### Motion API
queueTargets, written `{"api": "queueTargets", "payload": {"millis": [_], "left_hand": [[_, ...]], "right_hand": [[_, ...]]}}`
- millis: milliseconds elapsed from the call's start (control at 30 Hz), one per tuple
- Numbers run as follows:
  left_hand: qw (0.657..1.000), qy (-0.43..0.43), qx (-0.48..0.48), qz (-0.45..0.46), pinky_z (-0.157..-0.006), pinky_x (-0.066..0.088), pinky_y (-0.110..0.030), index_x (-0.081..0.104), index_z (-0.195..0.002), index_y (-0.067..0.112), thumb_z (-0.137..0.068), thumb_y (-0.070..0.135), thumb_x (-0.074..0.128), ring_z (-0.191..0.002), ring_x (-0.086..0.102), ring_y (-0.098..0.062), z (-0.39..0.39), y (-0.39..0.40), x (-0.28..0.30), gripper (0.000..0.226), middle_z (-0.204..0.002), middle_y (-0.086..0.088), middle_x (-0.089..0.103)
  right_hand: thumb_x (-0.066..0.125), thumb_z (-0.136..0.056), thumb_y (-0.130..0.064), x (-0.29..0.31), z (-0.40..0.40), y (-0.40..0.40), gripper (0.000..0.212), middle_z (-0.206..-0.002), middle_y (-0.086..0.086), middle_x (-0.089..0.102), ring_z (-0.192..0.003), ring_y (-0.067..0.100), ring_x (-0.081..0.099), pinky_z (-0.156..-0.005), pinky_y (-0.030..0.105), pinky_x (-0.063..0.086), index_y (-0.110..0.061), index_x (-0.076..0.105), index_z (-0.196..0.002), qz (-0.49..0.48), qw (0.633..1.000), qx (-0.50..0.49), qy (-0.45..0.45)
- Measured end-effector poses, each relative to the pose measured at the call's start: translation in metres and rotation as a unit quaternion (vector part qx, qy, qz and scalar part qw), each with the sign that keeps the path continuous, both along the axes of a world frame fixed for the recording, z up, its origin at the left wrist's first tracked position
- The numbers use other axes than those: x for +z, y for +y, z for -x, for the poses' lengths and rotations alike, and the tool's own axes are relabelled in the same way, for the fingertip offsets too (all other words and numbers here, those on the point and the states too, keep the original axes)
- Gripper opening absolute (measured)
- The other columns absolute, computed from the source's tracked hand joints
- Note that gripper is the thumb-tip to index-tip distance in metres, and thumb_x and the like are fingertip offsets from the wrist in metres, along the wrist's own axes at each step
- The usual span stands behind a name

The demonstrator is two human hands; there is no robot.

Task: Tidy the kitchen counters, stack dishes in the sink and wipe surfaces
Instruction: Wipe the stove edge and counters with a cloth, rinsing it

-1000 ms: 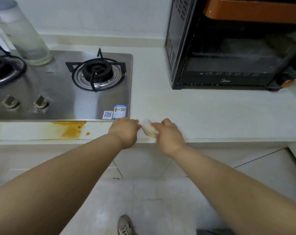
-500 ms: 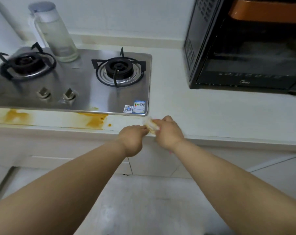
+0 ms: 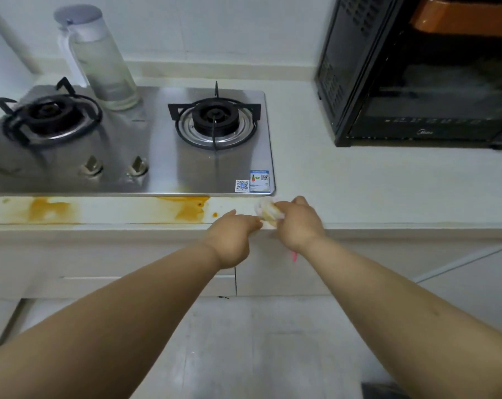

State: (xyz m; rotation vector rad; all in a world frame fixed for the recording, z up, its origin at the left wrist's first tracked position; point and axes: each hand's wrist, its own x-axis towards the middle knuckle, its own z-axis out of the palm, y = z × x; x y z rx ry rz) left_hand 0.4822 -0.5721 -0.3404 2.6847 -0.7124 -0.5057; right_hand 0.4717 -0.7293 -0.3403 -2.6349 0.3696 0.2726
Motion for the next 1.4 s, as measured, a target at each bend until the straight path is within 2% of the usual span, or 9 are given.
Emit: {"api": "queueTargets", "payload": {"millis": [167,400,567,700,900,1100,1167,1267,1400], "left_hand": [[0.992,-0.073,0.103,0.027,-0.114,0.026,-0.024,0.052,-0.135,0.02,-0.085,0.001,0.047,-0.136,0.039,-0.019,-0.006,0.053,0.008,0.054,-0.146,0.003,0.046],[0.964,-0.075,0.241,-0.089,-0.097,0.042,-0.034,0.058,-0.122,0.015,-0.08,0.004,0.048,-0.117,0.053,-0.029,-0.014,0.132,0.009,0.045,-0.126,-0.006,0.057],[0.954,-0.067,0.237,-0.173,-0.107,0.034,-0.037,0.047,-0.133,0.015,-0.08,0.009,0.046,-0.123,0.048,-0.027,-0.015,0.16,-0.001,0.053,-0.136,-0.005,0.048],[0.958,-0.062,0.225,-0.165,-0.117,0.019,-0.041,0.043,-0.137,0.018,-0.079,0.008,0.045,-0.131,0.042,-0.023,-0.018,0.172,-0.001,0.059,-0.142,-0.001,0.043],[0.965,-0.061,0.197,-0.162,-0.12,0.005,-0.043,0.034,-0.145,0.022,-0.082,0.009,0.044,-0.141,0.029,-0.016,-0.018,0.186,-0.001,0.065,-0.155,0.005,0.029],[0.97,-0.053,0.183,-0.148,-0.12,-0.001,-0.044,0.034,-0.145,0.027,-0.083,0.009,0.043,-0.143,0.026,-0.012,-0.02,0.196,0.0,0.065,-0.156,0.009,0.026],[0.971,-0.056,0.182,-0.141,-0.12,-0.001,-0.043,0.035,-0.144,0.028,-0.082,0.01,0.044,-0.142,0.027,-0.012,-0.019,0.199,-0.002,0.065,-0.156,0.009,0.026],[0.972,-0.056,0.185,-0.133,-0.12,0.001,-0.042,0.037,-0.143,0.028,-0.081,0.009,0.045,-0.142,0.028,-0.014,-0.02,0.2,-0.004,0.065,-0.155,0.009,0.028],[0.971,-0.051,0.18,-0.152,-0.12,0.004,-0.041,0.038,-0.143,0.027,-0.081,0.01,0.046,-0.14,0.032,-0.015,-0.021,0.198,-0.001,0.065,-0.154,0.007,0.03]], "right_hand": [[0.046,-0.084,-0.012,0.011,0.009,-0.034,0.041,-0.121,0.017,0.041,-0.11,0.038,0.05,-0.093,0.037,0.048,-0.013,0.055,-0.123,0.093,0.982,-0.161,0.021],[0.052,-0.082,0.001,0.008,-0.012,0.061,0.056,-0.132,0.014,0.031,-0.117,0.035,0.041,-0.083,0.035,0.042,-0.005,0.036,-0.135,0.028,0.993,-0.117,0.017],[0.044,-0.087,-0.003,0.011,-0.001,0.053,0.051,-0.128,0.016,0.035,-0.116,0.038,0.041,-0.067,0.034,0.038,-0.007,0.036,-0.137,0.076,0.993,-0.086,0.021],[0.047,-0.083,-0.001,0.008,-0.009,0.089,0.05,-0.129,0.014,0.035,-0.115,0.035,0.041,-0.09,0.041,0.047,-0.009,0.044,-0.133,0.073,0.994,-0.08,0.02],[0.047,-0.088,-0.008,0.003,-0.027,0.158,0.051,-0.137,0.013,0.033,-0.12,0.034,0.042,-0.098,0.036,0.039,-0.011,0.04,-0.139,0.056,0.997,0.05,0.009],[0.048,-0.082,-0.001,0.018,-0.003,0.087,0.041,-0.117,0.015,0.04,-0.109,0.039,0.049,-0.053,0.029,0.038,-0.014,0.053,-0.121,0.098,0.988,-0.123,0.004],[0.049,-0.084,-0.003,0.016,-0.008,0.089,0.041,-0.119,0.015,0.037,-0.112,0.039,0.046,-0.065,0.031,0.041,-0.013,0.052,-0.124,0.09,0.983,-0.162,0.01],[0.053,-0.084,0.0,0.009,-0.025,0.133,0.042,-0.131,0.014,0.039,-0.117,0.035,0.047,-0.061,0.029,0.046,-0.01,0.052,-0.125,0.08,0.99,-0.112,0.023],[0.052,-0.085,-0.004,0.003,-0.036,0.186,0.046,-0.134,0.011,0.036,-0.119,0.032,0.044,-0.095,0.033,0.04,-0.012,0.05,-0.13,0.067,0.997,0.036,0.002]]}}
